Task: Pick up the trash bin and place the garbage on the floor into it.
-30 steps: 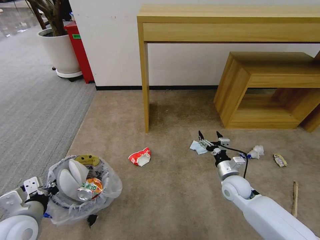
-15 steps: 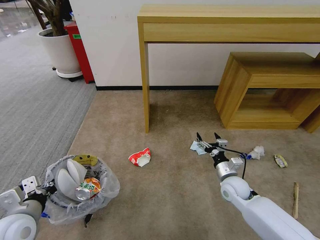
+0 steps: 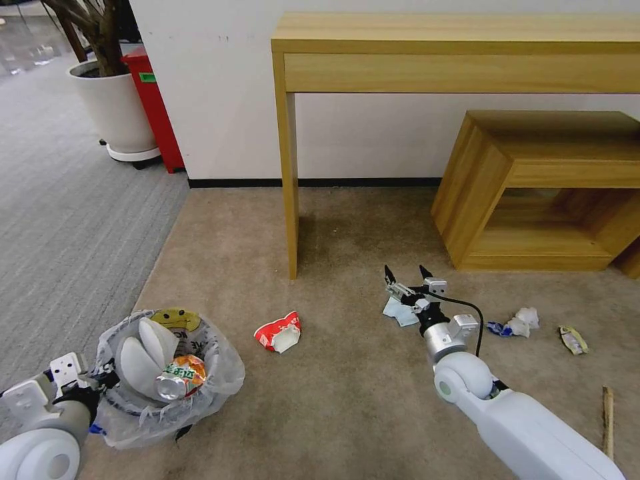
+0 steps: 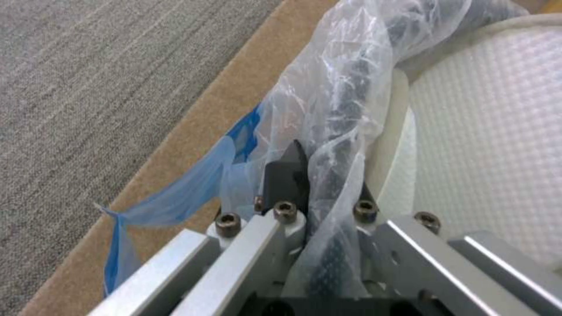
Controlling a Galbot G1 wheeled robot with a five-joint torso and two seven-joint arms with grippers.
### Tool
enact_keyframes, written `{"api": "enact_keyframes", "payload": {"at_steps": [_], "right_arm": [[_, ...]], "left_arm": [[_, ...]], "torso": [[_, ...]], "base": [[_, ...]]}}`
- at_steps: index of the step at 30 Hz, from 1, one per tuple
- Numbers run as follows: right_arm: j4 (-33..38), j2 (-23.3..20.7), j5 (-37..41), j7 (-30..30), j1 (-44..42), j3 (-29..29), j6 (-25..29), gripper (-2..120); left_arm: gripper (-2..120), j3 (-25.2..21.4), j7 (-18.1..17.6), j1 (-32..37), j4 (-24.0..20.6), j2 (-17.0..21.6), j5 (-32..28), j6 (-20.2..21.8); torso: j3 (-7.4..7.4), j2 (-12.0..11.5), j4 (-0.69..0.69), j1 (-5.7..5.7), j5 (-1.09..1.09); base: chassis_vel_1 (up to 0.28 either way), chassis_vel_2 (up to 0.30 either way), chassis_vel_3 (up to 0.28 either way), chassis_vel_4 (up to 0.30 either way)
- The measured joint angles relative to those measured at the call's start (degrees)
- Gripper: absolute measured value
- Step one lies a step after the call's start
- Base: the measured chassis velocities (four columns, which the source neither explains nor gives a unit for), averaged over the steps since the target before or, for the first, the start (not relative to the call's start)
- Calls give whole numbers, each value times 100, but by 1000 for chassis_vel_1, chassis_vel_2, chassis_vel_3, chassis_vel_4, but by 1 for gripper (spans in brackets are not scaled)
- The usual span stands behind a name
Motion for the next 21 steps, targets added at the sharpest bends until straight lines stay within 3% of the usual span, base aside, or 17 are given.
{"api": "enact_keyframes", "payload": {"at_steps": [6, 10, 19, 21], "right_arm": [[-6, -2, 2, -2, 22, -42, -25, 100], [3, 30, 434, 81, 200, -242, -198, 100], [25, 391, 1724, 1066, 718, -920, -1039, 100], [12, 596, 2313, 1406, 837, -1175, -1394, 100]], "left_arm": [[1, 10, 0, -2, -2, -2, 9, -2], [1, 55, 0, -12, -3, -11, 30, -5], [1, 391, -9, -212, 170, 32, 155, -19], [1, 453, -13, -233, 210, 46, 195, -24]], "torso": [[0, 0, 0, 0, 1], [0, 0, -1, 0, 0], [0, 0, -1, 0, 0], [0, 0, 1, 0, -1]], "base": [[0, 0, 0, 0], [0, 0, 0, 0], [0, 0, 0, 0], [0, 0, 0, 0]]}}
